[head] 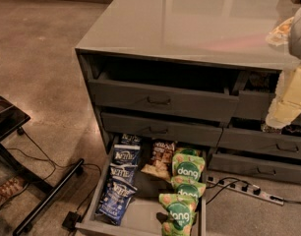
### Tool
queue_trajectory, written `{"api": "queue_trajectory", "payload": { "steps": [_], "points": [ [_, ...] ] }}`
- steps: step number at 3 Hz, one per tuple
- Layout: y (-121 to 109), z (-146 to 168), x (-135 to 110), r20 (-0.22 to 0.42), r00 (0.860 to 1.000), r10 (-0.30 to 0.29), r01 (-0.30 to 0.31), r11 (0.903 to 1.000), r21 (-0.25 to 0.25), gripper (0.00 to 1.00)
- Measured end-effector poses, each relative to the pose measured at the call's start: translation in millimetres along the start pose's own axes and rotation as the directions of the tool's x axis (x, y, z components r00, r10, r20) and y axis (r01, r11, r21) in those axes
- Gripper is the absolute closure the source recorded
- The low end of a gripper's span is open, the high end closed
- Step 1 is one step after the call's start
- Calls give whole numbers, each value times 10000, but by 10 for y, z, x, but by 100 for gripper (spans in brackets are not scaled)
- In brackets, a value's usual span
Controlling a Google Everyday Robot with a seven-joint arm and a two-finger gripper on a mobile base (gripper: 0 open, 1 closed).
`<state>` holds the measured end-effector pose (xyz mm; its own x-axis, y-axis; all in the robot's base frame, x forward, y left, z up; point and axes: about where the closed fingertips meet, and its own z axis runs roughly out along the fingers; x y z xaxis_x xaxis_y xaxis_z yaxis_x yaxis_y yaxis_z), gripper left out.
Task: Pick brown chip bag from bottom drawer and place on counter
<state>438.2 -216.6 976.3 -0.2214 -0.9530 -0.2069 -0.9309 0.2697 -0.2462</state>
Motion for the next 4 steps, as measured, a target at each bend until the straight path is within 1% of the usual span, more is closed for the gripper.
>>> {"api": "queue_trajectory", "payload": {
  "steps": [1,2,3,4],
  "points": [
    [-3,20,-15,29,10000,-2,2,10000,-5,0],
    [30,415,-83,544,9984,159,-129,9984,-550,0],
    [86,1008,-83,1092,9905,833,-714,9915,-1085,0],
    [178,1490,-1,1272,9756,1791,-1602,9762,-1461,0]
  ]
}}
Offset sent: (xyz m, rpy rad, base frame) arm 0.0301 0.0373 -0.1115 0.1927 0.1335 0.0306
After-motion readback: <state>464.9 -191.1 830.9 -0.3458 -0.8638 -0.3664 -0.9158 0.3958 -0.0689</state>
